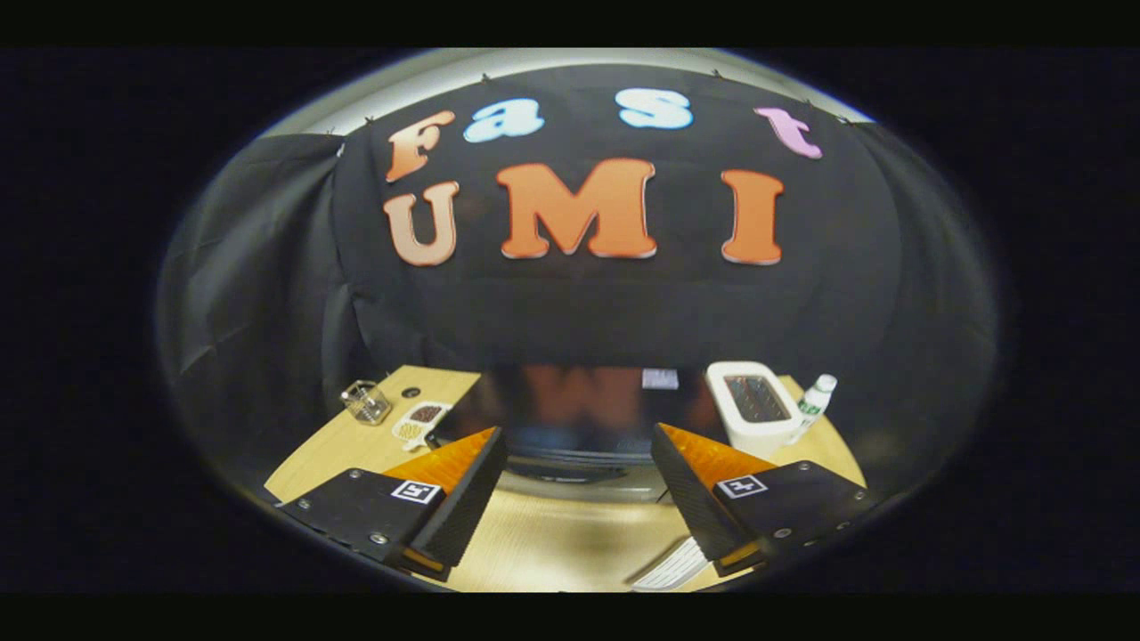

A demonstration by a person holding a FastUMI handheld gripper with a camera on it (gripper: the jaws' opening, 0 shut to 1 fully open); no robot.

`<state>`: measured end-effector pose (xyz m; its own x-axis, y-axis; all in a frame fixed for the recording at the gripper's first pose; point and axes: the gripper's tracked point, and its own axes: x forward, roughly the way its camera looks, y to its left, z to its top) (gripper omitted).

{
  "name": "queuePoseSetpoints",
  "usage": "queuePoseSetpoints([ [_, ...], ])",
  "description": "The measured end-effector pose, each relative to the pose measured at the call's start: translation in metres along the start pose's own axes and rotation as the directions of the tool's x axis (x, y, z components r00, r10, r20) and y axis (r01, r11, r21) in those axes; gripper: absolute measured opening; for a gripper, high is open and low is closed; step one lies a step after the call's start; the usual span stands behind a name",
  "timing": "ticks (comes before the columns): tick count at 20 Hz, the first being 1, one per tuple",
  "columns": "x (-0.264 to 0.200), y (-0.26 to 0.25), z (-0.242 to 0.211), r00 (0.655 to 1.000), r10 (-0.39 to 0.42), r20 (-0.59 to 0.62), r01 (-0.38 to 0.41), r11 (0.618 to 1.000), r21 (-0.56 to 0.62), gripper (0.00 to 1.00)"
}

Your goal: Open the toaster oven, put the food inside, and close the toaster oven door.

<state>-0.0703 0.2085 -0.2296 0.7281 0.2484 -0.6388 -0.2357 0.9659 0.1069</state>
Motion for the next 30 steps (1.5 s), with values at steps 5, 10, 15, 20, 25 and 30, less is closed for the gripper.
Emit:
queuePoseSetpoints([
  [5, -0.037, -0.015, 0.087, 0.974, -0.016, 0.228, 0.025, 0.999, -0.038, 0.98],
  [10, -0.066, -0.022, 0.143, 0.933, -0.018, 0.36, 0.036, 0.998, -0.043, 0.98],
  [15, -0.077, -0.026, 0.162, 0.917, -0.034, 0.396, 0.06, 0.997, -0.054, 0.98],
  [20, -0.086, -0.023, 0.179, 0.899, -0.027, 0.436, 0.057, 0.997, -0.056, 0.97],
  [25, -0.096, -0.012, 0.193, 0.883, 0.003, 0.47, 0.034, 0.997, -0.072, 0.97],
  [30, -0.098, -0.002, 0.199, 0.871, 0.023, 0.49, 0.03, 0.995, -0.1, 0.97],
])
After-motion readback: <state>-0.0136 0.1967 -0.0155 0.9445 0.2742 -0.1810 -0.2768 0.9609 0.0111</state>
